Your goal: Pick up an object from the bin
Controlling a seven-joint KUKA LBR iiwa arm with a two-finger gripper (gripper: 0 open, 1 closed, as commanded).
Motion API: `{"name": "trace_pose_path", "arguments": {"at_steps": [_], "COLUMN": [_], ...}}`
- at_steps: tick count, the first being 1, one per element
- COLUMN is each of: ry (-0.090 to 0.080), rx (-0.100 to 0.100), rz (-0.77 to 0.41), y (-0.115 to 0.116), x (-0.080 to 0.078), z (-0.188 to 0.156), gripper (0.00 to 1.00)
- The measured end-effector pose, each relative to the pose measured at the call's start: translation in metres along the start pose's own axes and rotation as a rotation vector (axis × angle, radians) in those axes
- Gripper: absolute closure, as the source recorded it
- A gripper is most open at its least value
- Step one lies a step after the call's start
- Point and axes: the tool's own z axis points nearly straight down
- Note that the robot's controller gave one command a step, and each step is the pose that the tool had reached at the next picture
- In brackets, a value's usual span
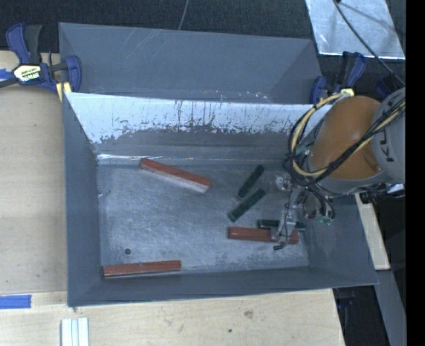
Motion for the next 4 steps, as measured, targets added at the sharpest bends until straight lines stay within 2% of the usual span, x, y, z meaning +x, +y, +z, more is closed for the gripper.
{"name": "trace_pose_path", "arguments": {"at_steps": [1,2,3,4], "ry": [-0.011,-0.011,-0.010,-0.011], "rx": [0.000,0.000,0.001,0.001], "rz": [0.098,0.098,0.098,0.046], "y": [0.002,0.002,0.002,0.032], "x": [-0.044,-0.044,-0.044,-0.030], "z": [-0.003,-0.003,-0.003,0.001], "gripper": [1.00,0.00,0.00,0.00]}}
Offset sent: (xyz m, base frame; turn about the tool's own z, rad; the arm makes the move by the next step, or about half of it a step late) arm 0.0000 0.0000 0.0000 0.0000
